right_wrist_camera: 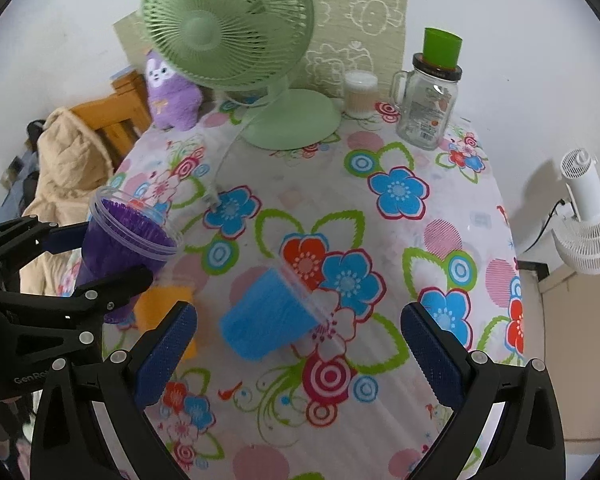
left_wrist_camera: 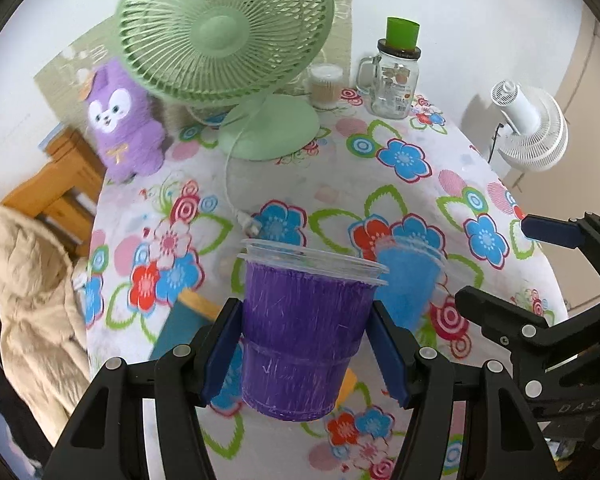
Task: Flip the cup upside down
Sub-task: 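Lift the purple cup with the left tool and stand it upright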
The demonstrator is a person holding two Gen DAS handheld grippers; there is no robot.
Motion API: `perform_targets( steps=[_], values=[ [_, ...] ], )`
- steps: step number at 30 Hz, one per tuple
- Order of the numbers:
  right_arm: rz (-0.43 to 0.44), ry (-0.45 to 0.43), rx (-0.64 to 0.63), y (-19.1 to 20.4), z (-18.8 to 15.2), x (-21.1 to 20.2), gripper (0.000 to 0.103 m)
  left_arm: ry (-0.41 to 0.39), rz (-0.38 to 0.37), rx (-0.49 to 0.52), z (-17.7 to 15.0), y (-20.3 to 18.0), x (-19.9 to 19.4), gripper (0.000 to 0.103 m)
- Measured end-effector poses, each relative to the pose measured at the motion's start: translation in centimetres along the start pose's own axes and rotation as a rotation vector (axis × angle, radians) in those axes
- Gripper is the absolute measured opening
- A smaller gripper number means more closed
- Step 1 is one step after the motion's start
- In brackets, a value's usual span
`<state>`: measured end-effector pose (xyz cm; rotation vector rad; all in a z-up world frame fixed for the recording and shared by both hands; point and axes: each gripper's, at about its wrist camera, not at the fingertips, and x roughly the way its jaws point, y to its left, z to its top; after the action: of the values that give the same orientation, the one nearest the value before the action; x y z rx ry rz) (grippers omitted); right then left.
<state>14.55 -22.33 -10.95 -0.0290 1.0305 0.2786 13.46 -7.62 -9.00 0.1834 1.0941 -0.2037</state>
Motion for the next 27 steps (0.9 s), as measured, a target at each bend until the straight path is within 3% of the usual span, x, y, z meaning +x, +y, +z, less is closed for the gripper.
perform_targets(
  steps=[10, 20, 27],
  values=[
    [0.043, 0.005, -0.082, 0.6, -3.5, -1.5, 0.103, 0.018, 0.038, -0.145, -4.9, -1.0, -1.0, 0.065],
    [0.058, 0.027, -0.121, 1.2, -6.4, -1.0, 0.103, 0.060, -0.010, -0.332, -9.3, -1.0, 0.3, 0.065],
    [0.042, 0.043, -0.141, 1.3, -7.8, 0.5, 0.103, 0.091, -0.023, -0.360, -11.4, -1.4, 2.7, 0.065]
  ],
)
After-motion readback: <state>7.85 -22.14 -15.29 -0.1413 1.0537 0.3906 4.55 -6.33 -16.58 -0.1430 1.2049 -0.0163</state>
